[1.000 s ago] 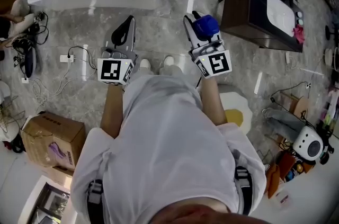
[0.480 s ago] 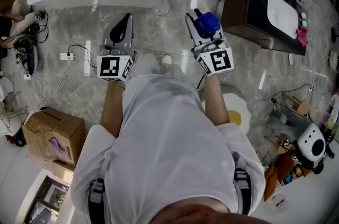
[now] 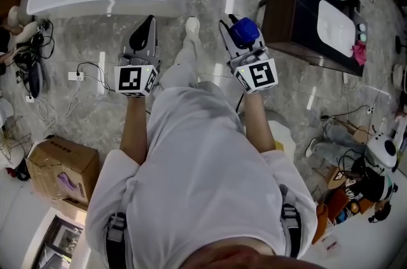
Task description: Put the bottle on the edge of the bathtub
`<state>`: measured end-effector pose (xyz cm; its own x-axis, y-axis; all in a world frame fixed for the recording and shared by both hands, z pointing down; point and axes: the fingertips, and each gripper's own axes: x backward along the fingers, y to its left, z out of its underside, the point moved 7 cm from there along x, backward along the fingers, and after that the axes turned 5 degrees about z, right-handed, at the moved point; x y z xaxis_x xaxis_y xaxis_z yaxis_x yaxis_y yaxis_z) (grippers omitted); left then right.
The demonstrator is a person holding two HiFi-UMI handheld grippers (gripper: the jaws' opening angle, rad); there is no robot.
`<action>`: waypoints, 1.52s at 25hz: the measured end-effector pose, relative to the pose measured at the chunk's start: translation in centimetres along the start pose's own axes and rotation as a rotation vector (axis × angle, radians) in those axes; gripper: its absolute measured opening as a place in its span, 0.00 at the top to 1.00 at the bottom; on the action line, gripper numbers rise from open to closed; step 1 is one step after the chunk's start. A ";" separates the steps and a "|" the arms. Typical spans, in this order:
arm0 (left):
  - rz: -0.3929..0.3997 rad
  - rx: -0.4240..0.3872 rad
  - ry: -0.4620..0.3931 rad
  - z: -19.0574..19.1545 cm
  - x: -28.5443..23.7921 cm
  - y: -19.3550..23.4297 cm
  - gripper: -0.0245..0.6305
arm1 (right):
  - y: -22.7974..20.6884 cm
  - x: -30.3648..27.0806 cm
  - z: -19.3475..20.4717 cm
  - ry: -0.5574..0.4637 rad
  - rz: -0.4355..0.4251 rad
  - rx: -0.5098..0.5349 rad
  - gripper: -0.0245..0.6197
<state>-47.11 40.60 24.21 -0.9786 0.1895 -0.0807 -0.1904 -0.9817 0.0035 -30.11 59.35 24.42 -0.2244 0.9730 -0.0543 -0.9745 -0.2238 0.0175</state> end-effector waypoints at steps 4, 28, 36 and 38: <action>-0.001 0.009 -0.010 0.4 -4.8 2.3 0.97 | -3.2 -3.6 0.5 0.002 -0.003 -0.003 0.80; -0.112 -0.001 -0.071 -2.4 -40.3 25.5 0.97 | -29.3 -39.7 0.1 0.031 -0.154 -0.093 0.80; -0.285 0.025 -0.030 -0.8 -45.5 31.2 0.97 | -34.1 -52.6 0.6 0.022 -0.307 -0.102 0.80; -0.336 0.022 0.003 0.0 -47.4 32.8 0.97 | -35.1 -56.7 0.9 0.017 -0.363 -0.103 0.80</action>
<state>-6.93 -0.62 28.17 -0.8605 0.5024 -0.0840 -0.5040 -0.8637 -0.0024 16.84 12.10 27.83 0.1362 0.9892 -0.0548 -0.9858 0.1298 -0.1064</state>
